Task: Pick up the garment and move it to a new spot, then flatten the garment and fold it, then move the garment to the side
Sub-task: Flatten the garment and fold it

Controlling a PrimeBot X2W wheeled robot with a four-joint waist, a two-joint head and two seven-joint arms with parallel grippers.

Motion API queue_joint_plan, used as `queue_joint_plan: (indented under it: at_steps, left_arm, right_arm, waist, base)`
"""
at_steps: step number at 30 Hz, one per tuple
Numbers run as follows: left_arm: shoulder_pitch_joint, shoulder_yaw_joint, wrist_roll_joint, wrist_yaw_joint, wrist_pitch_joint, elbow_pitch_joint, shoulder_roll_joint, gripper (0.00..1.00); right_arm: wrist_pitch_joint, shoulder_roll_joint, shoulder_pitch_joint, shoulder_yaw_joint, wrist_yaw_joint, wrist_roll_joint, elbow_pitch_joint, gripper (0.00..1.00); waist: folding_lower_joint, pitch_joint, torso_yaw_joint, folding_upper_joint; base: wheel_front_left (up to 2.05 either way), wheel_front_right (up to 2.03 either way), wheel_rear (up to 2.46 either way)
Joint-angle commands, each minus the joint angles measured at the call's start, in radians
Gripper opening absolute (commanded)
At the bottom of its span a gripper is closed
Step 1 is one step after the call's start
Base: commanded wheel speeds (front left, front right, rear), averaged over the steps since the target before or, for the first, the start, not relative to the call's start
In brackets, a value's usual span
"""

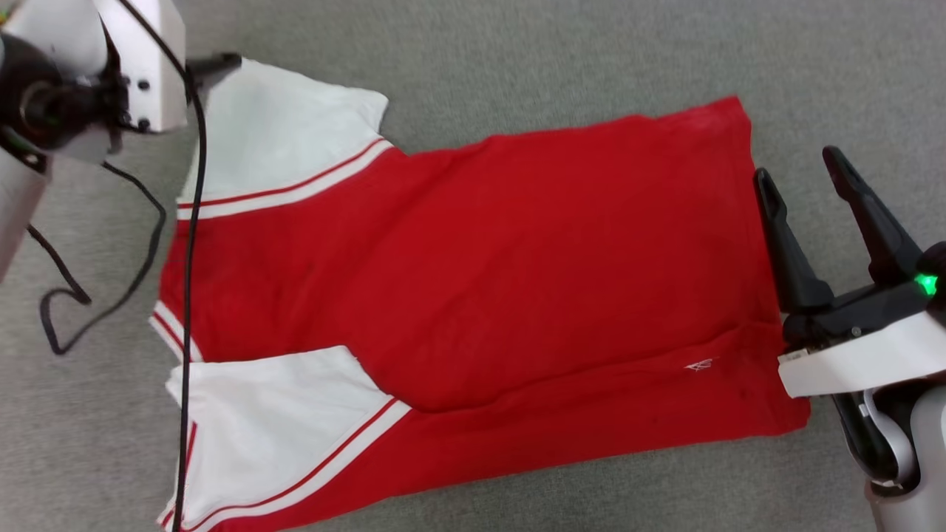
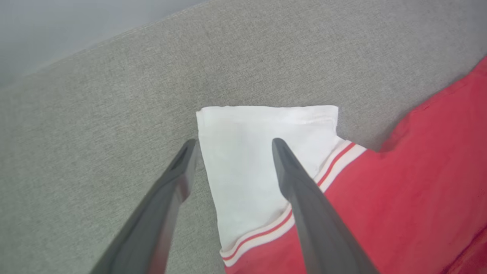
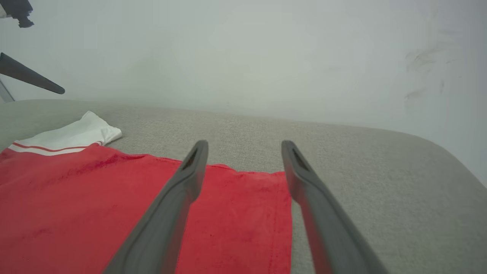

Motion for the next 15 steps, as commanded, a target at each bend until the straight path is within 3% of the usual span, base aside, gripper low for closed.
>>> queue_joint_plan:
  at_steps: [1,7,15]
  left_arm:
    - [-0.027,0.000,0.007,-0.001,0.018,0.015,0.002,1.00]
    - [-0.086,-0.033,0.053,-0.013,0.040,0.079,-0.009,1.00]
    - [-0.040,-0.077,0.068,-0.037,0.036,0.167,-0.033,1.00]
  right_arm:
    - [-0.003,0.003,-0.024,0.005,-0.001,-0.006,-0.008,1.00]
    - [-0.008,0.002,-0.065,0.014,-0.001,-0.013,-0.012,1.00]
    - [-0.018,-0.002,-0.079,0.009,-0.001,-0.012,-0.014,1.00]
  waist:
    - [-0.0003,0.066,-0.029,0.0000]
    - [-0.0003,0.124,-0.040,0.0000]
    - [-0.0003,0.157,-0.040,0.0000]
  base:
    - [0.00,0.00,0.00]
    - [0.00,0.00,0.00]
    - [0.00,0.00,0.00]
